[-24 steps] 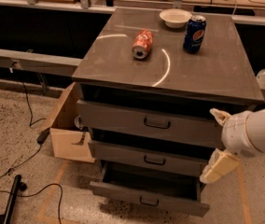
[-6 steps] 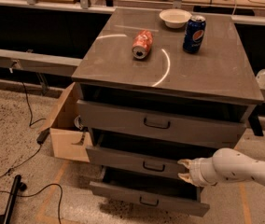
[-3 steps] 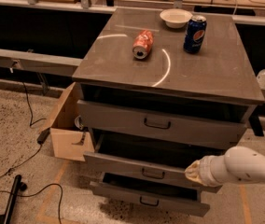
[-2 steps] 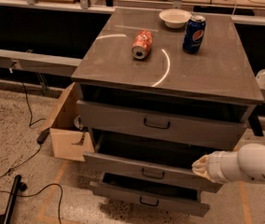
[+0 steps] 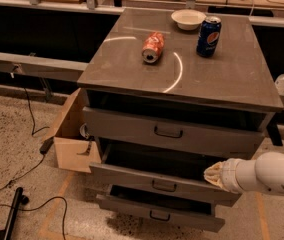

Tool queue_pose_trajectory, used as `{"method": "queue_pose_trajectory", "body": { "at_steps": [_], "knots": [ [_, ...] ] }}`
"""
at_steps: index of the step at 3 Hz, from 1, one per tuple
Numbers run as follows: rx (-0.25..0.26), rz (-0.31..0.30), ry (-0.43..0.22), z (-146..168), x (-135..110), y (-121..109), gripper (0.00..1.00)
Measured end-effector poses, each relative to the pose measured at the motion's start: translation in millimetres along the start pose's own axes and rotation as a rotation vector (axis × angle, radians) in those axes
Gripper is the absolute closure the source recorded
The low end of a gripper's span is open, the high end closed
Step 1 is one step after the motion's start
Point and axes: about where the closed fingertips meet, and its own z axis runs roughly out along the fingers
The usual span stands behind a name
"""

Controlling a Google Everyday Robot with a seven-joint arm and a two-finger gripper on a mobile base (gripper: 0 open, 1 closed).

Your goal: Open middle drawer

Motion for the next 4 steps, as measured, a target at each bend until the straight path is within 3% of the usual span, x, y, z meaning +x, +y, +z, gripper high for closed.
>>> {"method": "queue_pose_trajectory", "body": {
  "at_steps": [2,4],
  "knots": [
    [0.009,0.038,-0.007,46,5,3,1.0],
    [0.032,0.063,-0.026,105,0,-12,1.0]
  ]
}}
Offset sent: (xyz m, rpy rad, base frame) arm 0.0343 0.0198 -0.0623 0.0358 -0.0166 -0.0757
